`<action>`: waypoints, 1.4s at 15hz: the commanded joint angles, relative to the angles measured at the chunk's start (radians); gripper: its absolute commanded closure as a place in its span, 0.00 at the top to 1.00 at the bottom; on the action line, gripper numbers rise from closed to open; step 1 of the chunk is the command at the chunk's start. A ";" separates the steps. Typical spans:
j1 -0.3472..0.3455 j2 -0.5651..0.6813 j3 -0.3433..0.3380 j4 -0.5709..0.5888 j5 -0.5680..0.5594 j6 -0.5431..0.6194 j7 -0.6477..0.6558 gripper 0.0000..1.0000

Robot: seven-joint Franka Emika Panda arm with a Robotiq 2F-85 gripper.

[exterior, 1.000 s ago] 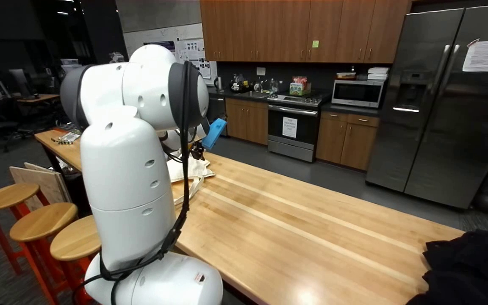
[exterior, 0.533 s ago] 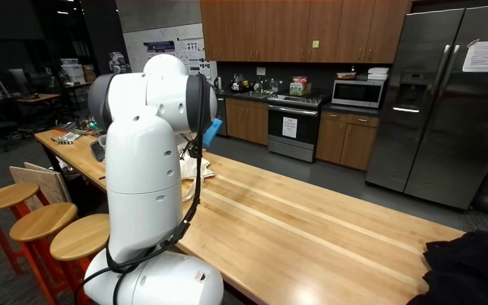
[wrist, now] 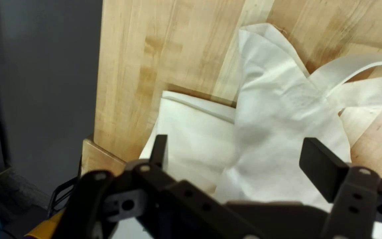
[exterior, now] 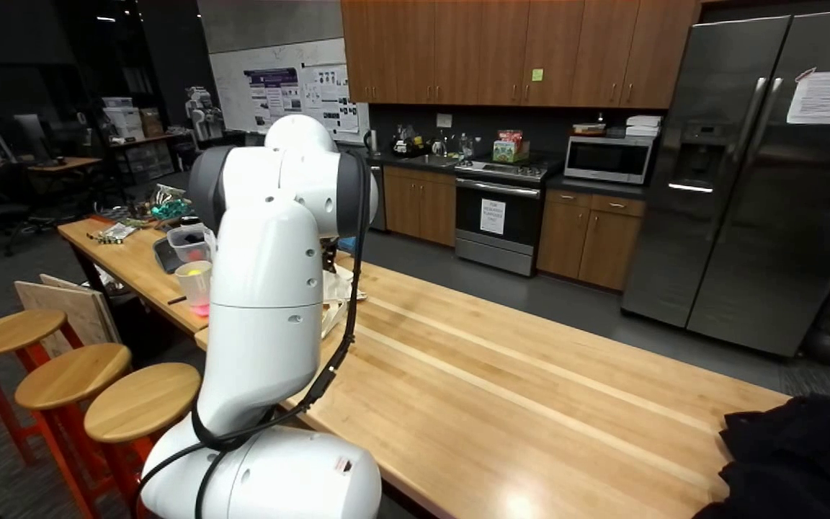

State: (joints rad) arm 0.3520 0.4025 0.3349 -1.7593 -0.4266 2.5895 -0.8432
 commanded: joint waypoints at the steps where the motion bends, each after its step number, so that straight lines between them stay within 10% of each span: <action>1: 0.040 0.101 -0.001 0.134 0.000 -0.087 -0.049 1.00; 11: 0.112 0.286 -0.029 0.352 -0.001 -0.234 -0.099 1.00; 12: 0.115 0.298 -0.033 0.369 -0.003 -0.239 -0.101 0.75; 21: 0.126 0.299 -0.091 0.404 -0.038 -0.228 -0.085 0.12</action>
State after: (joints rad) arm 0.4672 0.7178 0.2756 -1.3613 -0.4418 2.3585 -0.9338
